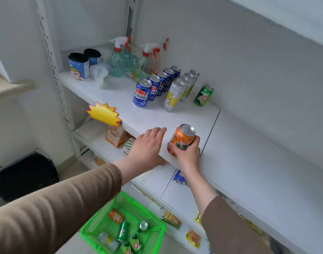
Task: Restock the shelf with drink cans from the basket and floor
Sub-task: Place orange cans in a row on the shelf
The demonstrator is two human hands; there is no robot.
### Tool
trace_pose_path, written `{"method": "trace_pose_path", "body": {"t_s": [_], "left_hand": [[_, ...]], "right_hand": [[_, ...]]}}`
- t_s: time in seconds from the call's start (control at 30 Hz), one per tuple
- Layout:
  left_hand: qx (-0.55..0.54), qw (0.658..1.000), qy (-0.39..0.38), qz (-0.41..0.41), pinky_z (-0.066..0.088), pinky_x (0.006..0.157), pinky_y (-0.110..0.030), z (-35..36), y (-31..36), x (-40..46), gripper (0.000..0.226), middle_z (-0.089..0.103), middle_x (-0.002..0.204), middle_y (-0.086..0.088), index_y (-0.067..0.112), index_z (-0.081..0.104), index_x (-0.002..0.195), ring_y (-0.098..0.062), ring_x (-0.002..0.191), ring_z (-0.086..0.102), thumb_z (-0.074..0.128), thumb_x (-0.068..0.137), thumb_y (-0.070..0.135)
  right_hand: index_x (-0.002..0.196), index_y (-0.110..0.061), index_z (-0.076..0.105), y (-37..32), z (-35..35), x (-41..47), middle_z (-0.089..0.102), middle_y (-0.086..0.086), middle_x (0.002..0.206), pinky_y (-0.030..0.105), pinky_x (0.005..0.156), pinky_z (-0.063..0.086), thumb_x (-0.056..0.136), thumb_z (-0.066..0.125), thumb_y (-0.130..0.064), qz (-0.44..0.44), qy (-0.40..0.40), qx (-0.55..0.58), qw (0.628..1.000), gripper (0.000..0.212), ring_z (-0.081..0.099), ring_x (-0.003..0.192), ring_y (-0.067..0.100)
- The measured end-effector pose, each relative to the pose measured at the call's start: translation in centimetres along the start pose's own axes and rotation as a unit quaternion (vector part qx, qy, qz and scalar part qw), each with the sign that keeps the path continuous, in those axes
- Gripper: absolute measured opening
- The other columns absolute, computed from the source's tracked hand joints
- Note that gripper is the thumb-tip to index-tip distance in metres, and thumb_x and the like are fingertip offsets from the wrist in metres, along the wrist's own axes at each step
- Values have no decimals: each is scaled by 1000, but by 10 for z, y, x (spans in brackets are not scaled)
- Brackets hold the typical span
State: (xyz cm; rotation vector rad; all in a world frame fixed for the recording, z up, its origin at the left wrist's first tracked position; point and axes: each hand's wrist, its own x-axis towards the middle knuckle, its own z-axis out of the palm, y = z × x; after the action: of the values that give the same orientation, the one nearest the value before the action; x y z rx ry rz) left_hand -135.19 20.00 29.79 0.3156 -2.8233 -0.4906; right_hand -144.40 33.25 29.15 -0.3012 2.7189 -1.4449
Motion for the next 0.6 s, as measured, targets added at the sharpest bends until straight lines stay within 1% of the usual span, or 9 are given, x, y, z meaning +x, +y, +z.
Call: {"method": "trace_pose_path", "body": {"t_s": [0.07, 0.13, 0.2, 0.27, 0.37, 0.43, 0.5, 0.57, 0.6], "left_hand": [[-1, 1000, -12, -3, 32, 112, -37, 5, 5, 25, 114, 26, 155, -3, 16, 11, 155, -23, 141, 27, 76, 71, 58], [-4, 1000, -19, -10, 32, 112, -37, 12, 9, 47, 114, 27, 154, -4, 16, 10, 154, -24, 141, 28, 76, 71, 57], [-10, 999, -29, -16, 33, 111, -37, 18, 12, 66, 113, 28, 154, -5, 15, 11, 154, -25, 140, 30, 77, 72, 55], [-17, 999, -38, -25, 35, 110, -38, 24, 14, 81, 112, 29, 153, -5, 15, 12, 154, -25, 139, 31, 77, 72, 54], [-27, 998, -49, -26, 37, 109, -38, 31, 18, 98, 110, 31, 152, -6, 14, 13, 154, -26, 137, 32, 78, 73, 51], [-29, 998, -47, -18, 37, 108, -37, 34, 19, 106, 108, 31, 152, -6, 14, 14, 153, -26, 137, 33, 78, 73, 49], [-30, 999, -42, -8, 37, 108, -37, 38, 19, 111, 107, 31, 151, -6, 14, 14, 153, -26, 136, 33, 78, 74, 47], [-31, 998, -46, 0, 37, 107, -37, 42, 19, 115, 107, 32, 151, -6, 14, 14, 153, -26, 136, 34, 78, 74, 46], [-32, 998, -47, 2, 37, 107, -36, 45, 19, 117, 107, 32, 150, -6, 14, 15, 153, -26, 135, 34, 78, 74, 46]], "right_hand": [[112, -32, 39, 7, -2, 26, 57, -13, 95, 34, 82, 49, 66, 89, -40, 25, 5, 19, 999, 68, 62, 98, 23], [119, -31, 39, 12, -3, 48, 59, -9, 102, 36, 85, 52, 68, 89, -37, 32, 16, 31, 999, 72, 63, 98, 23], [130, -28, 37, 12, -3, 66, 57, -4, 113, 33, 85, 48, 69, 89, -35, 32, 26, 29, 999, 81, 59, 98, 21], [136, -27, 35, 12, -3, 83, 54, -5, 115, 32, 86, 47, 69, 89, -33, 27, 32, 26, 999, 87, 56, 99, 18], [136, -30, 34, 18, 0, 103, 52, -8, 115, 40, 89, 54, 67, 89, -33, 35, 28, 27, 999, 88, 56, 99, 18], [133, -34, 36, 24, 1, 111, 55, -9, 116, 46, 89, 56, 66, 89, -36, 39, 20, 24, 999, 85, 60, 102, 19], [131, -33, 39, 28, 2, 114, 60, -7, 117, 42, 90, 55, 68, 88, -37, 36, 20, 11, 999, 81, 62, 103, 19], [129, -30, 41, 30, 2, 116, 61, -6, 117, 33, 87, 51, 70, 88, -35, 34, 28, 7, 999, 77, 62, 102, 19], [128, -29, 41, 31, 2, 119, 61, -5, 118, 32, 85, 50, 69, 88, -35, 33, 35, 7, 999, 76, 62, 102, 19]]}}
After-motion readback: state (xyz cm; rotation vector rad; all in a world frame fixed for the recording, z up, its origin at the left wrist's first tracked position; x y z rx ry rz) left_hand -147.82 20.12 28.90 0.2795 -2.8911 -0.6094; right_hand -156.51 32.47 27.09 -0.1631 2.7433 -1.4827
